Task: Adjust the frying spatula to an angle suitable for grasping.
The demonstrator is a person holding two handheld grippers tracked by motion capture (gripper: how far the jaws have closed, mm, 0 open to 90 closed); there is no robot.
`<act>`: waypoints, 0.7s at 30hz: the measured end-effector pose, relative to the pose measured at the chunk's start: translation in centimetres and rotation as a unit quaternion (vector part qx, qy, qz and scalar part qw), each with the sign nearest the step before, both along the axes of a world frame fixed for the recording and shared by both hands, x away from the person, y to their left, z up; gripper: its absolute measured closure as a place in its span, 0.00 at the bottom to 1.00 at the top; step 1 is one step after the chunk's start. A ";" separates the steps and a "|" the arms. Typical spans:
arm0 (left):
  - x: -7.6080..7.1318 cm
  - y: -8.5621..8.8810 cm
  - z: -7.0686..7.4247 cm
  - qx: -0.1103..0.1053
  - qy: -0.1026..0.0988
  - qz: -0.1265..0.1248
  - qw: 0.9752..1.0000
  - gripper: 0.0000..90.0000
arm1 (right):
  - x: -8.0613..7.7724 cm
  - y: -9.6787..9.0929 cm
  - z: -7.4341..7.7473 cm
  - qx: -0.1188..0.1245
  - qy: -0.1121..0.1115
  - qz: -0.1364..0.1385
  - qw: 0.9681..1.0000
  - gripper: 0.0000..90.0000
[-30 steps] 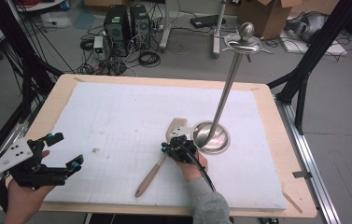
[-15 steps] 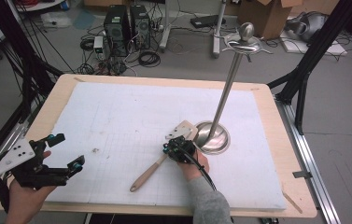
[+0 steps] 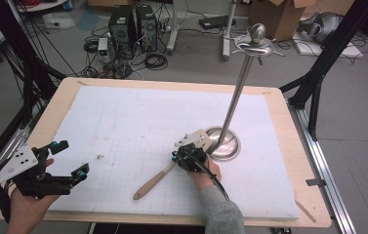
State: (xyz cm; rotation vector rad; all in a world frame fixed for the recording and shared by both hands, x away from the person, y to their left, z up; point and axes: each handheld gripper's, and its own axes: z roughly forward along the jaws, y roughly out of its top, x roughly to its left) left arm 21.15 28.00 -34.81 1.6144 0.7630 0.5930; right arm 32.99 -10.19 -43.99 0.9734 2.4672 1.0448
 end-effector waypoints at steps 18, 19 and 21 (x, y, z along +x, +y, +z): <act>0.0 0.0 0.0 0.001 0.000 0.001 1.000 0.02 | -1.6 -0.9 -0.1 0.014 0.004 0.001 1.000 1.00; 0.0 0.0 0.0 0.001 0.000 0.001 1.000 0.02 | -1.7 -1.0 -0.1 0.013 0.002 0.002 1.000 1.00; 0.0 -0.1 -0.1 0.000 0.000 0.001 1.000 0.02 | -1.8 -1.0 -0.1 0.014 0.002 0.002 1.000 1.00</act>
